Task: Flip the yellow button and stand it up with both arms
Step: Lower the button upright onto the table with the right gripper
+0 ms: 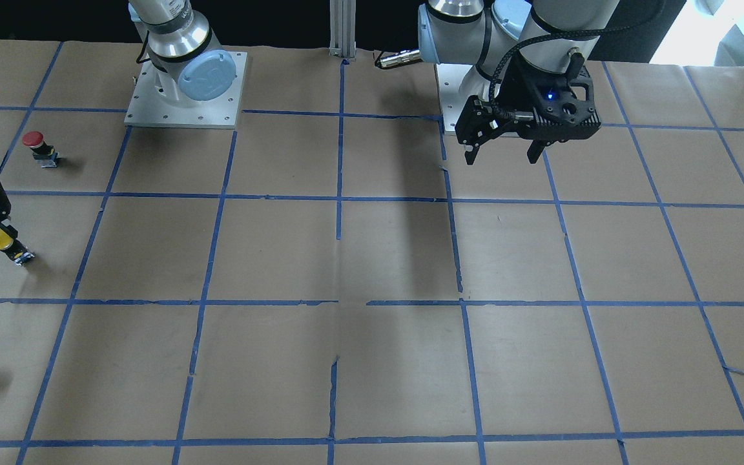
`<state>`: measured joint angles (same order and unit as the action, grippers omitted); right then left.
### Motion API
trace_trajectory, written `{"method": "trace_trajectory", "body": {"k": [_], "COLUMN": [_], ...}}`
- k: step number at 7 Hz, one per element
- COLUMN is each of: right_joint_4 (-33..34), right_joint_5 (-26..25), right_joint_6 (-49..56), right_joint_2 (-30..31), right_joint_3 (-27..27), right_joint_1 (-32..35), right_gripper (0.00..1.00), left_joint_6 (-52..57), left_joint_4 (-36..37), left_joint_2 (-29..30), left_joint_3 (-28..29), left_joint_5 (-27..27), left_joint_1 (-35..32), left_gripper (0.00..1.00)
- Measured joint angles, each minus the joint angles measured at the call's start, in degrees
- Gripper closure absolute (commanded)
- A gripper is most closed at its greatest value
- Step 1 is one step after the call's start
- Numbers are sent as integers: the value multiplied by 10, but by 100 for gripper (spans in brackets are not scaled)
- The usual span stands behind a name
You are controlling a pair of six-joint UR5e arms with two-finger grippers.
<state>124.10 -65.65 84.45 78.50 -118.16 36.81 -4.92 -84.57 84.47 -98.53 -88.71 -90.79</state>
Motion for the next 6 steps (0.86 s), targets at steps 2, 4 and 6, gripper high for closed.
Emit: {"method": "trace_trajectory", "body": {"k": [2, 4, 6], "right_joint_4": [1, -1, -9], "right_joint_5": [0, -9, -50], "right_joint_6": [-2, -18, -67], "right_joint_2": [-2, 1, 7], "right_joint_3": [0, 2, 27], "right_joint_1": [-1, -2, 0], "right_gripper": [0, 0, 0], "left_joint_6": [0, 0, 0], "left_joint_4": [0, -1, -1], "left_joint_2": [-1, -4, -4], "left_joint_3": [1, 0, -1], "left_joint_5": [0, -1, -1], "left_joint_1": [0, 1, 2], "left_gripper": [0, 0, 0]}}
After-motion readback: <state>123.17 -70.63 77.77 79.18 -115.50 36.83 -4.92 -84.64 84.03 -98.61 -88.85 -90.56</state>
